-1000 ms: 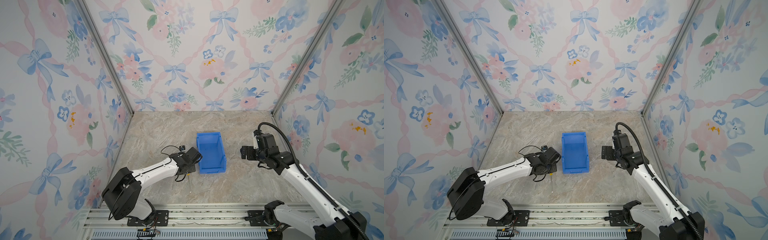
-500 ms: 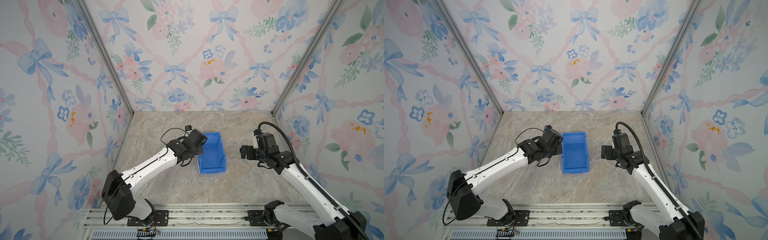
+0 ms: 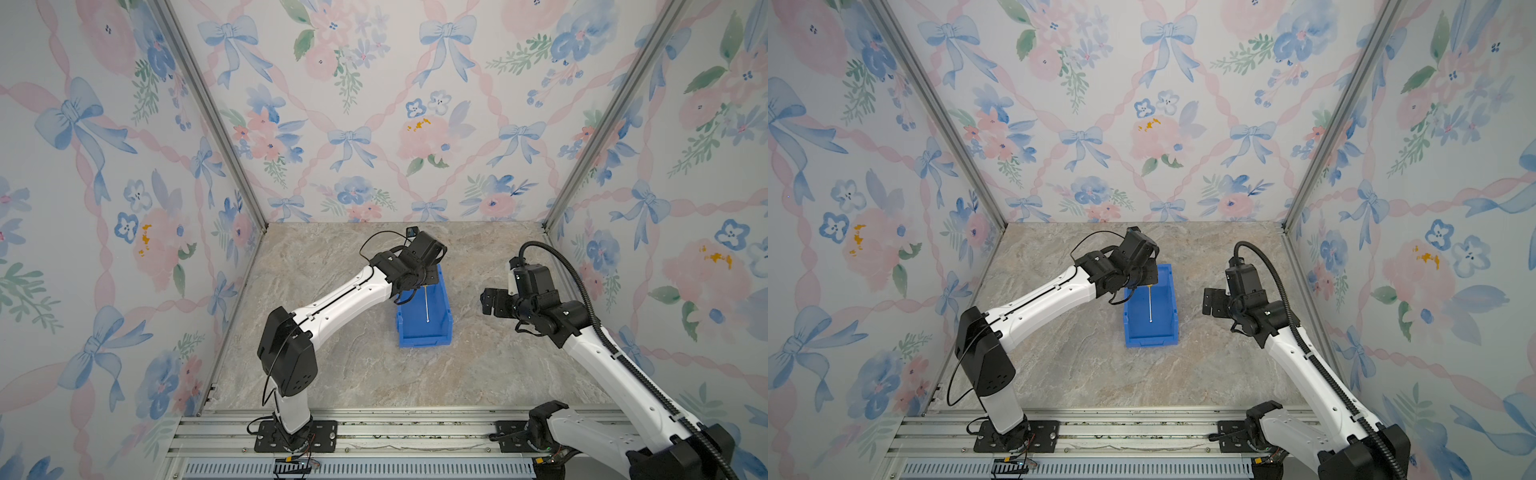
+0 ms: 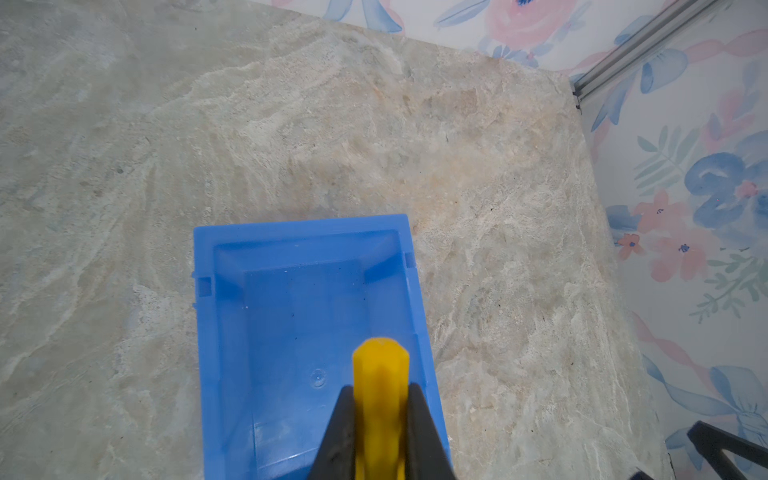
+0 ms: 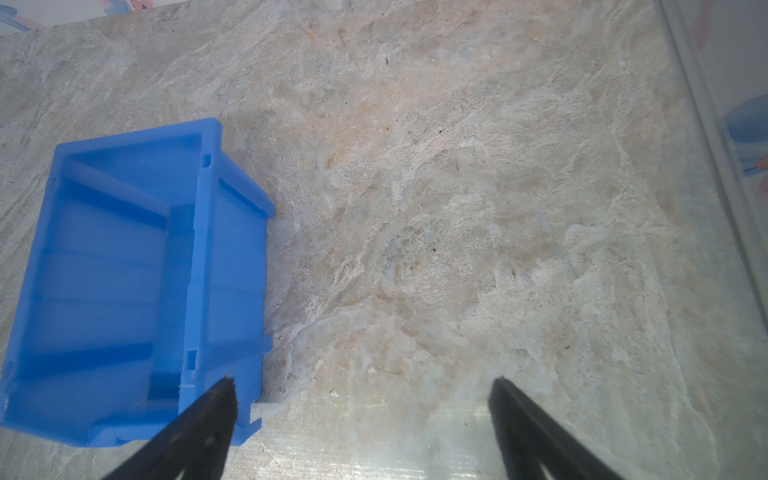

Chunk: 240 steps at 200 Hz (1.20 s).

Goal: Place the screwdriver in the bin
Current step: 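Lift the screwdriver with the left gripper and carry it over the blue bin, then lower the screwdriver upright into the blue bin with the left gripper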

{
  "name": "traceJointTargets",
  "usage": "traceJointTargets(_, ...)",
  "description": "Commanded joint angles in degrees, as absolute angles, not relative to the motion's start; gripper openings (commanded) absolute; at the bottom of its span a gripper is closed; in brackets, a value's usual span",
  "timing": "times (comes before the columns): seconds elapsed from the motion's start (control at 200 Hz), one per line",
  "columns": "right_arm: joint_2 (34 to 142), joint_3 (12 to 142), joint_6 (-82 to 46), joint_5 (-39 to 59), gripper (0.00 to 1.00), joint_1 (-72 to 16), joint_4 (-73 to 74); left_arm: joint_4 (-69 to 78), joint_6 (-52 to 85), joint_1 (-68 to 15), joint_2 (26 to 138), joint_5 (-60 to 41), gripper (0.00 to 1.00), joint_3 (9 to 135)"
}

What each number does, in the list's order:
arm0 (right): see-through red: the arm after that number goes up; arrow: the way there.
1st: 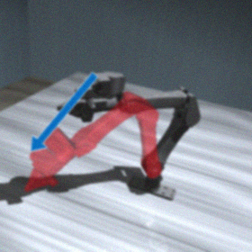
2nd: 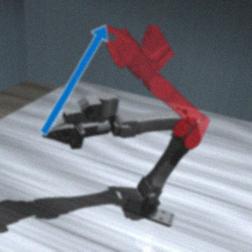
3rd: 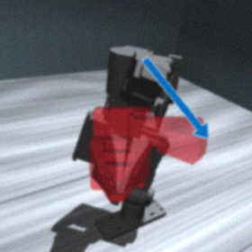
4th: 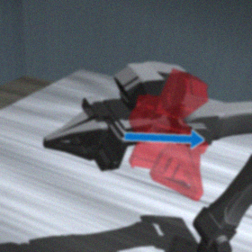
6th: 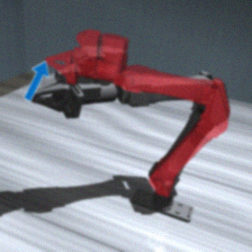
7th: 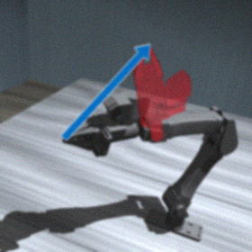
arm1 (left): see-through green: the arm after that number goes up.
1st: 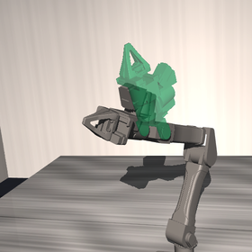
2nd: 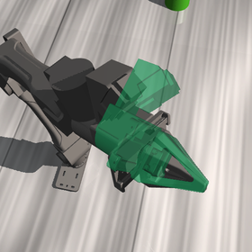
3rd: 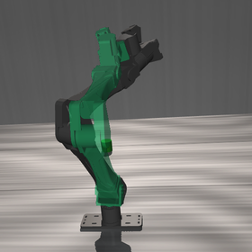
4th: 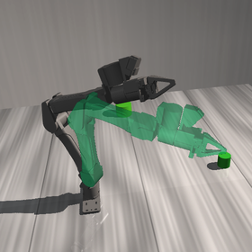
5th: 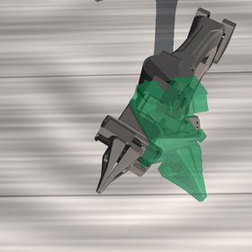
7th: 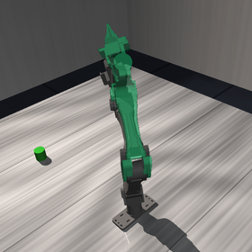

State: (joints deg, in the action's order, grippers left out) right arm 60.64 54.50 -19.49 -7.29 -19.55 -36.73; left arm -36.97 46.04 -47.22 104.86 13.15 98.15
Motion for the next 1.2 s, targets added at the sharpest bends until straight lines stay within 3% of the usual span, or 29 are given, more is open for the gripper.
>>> traceJointTargets(0.0, 58.5, 54.1, -20.5, -8.3, 0.97, -18.6, -38.8, -37.6, 44.8, -47.7, 107.8, 11.1, 0.0, 101.6)
traceJointTargets(0.61, 57.2, 52.2, -21.0, -8.2, 0.97, -16.8, -38.3, -37.6, 45.3, -49.1, 119.6, 12.9, 0.0, 109.5)
traceJointTargets(0.915, 55.9, 51.6, -20.9, -8.5, 0.97, -16.6, -38.9, -37.5, 50.3, -49.3, 114.8, 15.7, 0.0, 101.6)
traceJointTargets(1.195, 57.4, 52.0, -20.7, -7.1, 0.97, -16.6, -37.7, -37.5, 51.3, -49.3, 117.3, 16.9, 0.0, 101.3)
